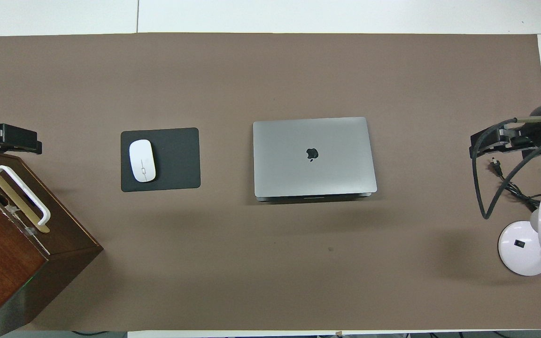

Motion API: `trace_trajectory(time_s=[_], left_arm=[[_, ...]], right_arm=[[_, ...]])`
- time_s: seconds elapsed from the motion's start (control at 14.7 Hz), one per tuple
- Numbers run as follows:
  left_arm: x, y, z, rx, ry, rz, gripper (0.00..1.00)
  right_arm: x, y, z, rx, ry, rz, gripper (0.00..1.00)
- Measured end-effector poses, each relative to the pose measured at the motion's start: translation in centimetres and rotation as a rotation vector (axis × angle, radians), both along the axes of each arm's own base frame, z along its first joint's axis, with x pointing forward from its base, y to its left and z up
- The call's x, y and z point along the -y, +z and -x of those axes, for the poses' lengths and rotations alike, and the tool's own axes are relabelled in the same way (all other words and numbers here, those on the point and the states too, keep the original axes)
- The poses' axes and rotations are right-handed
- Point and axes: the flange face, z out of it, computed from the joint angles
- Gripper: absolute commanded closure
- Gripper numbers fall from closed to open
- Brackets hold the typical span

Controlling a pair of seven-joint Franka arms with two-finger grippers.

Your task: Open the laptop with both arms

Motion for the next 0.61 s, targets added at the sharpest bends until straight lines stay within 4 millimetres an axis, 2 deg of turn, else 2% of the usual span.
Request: trace_trajectory(time_s=[0.61], left_arm=[[0.04,-0.09,-0.05,0.005,0.0,0.0,0.0]], right_arm=[[0.25,0.1,-0.29,0.02,-0.005,0.0,0.0]])
